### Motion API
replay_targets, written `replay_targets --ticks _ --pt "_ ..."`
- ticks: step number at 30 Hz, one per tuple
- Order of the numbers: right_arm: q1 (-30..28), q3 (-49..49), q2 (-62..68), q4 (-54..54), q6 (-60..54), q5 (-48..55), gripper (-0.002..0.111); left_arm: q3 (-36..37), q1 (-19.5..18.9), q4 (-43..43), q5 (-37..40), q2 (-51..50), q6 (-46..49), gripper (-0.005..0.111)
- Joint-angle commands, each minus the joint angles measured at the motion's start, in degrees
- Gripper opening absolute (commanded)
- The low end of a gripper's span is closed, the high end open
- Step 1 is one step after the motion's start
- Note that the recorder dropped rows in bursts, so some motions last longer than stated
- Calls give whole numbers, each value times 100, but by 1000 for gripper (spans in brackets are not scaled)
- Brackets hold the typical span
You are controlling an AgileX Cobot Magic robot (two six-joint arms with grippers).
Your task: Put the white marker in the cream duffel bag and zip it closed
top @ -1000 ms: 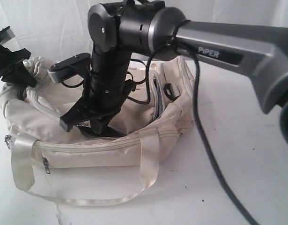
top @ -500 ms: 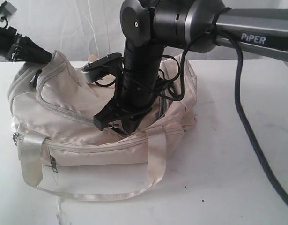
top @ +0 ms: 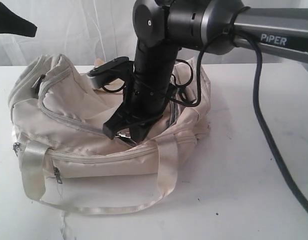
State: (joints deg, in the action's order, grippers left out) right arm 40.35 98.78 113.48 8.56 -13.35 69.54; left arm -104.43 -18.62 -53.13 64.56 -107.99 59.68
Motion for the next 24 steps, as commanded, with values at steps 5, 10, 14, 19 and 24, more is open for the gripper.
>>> replay_targets --ticks 5,10,14,19,24 --pt "-471 -23 -77 207 -816 42 0 2173 1737 1446 398 1877 1999 64" --pt "-498 -23 -77 336 -985 42 0 3254 2383 1986 -714 2224 2232 69" --pt "-498 -23 -77 994 -1431 42 0 4183 2463 1891 -1789 2224 2798 69" --pt "-498 -23 -77 1457 -1504 42 0 4495 2463 1678 -2869 2066 3307 69" --pt "-498 -23 -81 1521 -1493 42 0 4495 2463 879 -3078 1878 3499 69"
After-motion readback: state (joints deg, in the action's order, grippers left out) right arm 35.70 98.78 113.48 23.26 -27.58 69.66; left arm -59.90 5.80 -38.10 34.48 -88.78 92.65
